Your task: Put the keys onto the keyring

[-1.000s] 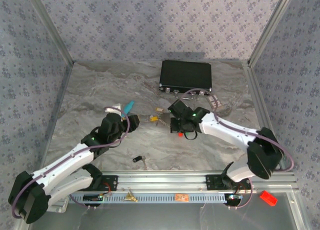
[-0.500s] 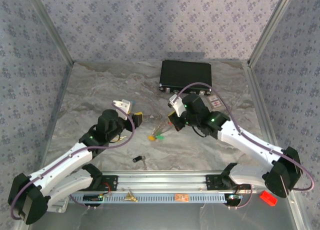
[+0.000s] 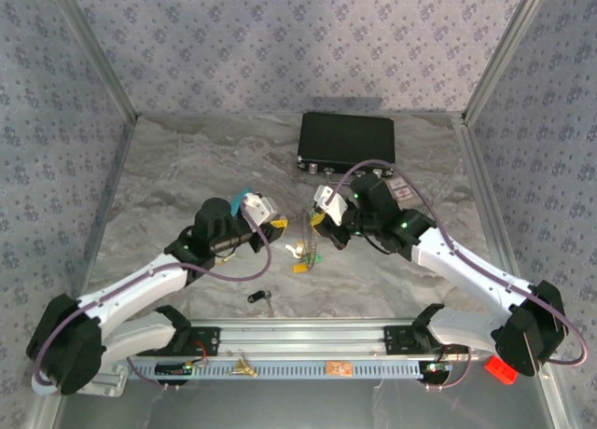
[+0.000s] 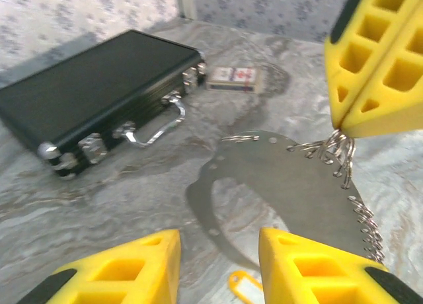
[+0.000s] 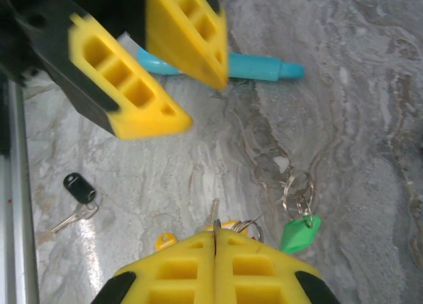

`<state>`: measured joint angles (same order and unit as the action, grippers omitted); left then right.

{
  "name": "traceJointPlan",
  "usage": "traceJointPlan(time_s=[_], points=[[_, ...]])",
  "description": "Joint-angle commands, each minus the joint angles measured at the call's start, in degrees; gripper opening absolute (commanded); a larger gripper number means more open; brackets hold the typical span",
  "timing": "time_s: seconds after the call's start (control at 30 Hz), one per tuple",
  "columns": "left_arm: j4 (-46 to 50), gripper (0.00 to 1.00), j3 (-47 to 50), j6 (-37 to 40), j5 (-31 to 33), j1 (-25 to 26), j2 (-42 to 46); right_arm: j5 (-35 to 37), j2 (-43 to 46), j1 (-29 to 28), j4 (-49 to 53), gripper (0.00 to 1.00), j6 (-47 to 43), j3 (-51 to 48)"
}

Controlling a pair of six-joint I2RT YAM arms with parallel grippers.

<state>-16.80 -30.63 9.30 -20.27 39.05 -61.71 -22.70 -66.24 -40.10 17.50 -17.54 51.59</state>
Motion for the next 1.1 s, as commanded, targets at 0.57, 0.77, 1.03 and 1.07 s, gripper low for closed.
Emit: traceJointPlan(time_s=[0.57,0.77,1.03,1.07], points=[[-6.90,0.29,-2.38,7.48,-17.36,1.98,-8.87,-4.65,-6.04,-2.75,2.24,0.00,-2.23,5.18],[-6.35,0.21,-1.88,8.53,-17.92,1.96,-7.99,-4.89,-6.88,-3.58,2.36,0.00,-2.65,5.78],[-4.79,0.04,-1.86,9.80,-17.75,1.91,-6.46,-3.99,-7.34,-3.95,3.53,0.00,-3.35,6.02],[-4.22,0.00,-1.91,10.15,-17.70,1.96,-6.18,-3.93,-7.23,-4.01,3.63,0.00,-3.35,6.07]])
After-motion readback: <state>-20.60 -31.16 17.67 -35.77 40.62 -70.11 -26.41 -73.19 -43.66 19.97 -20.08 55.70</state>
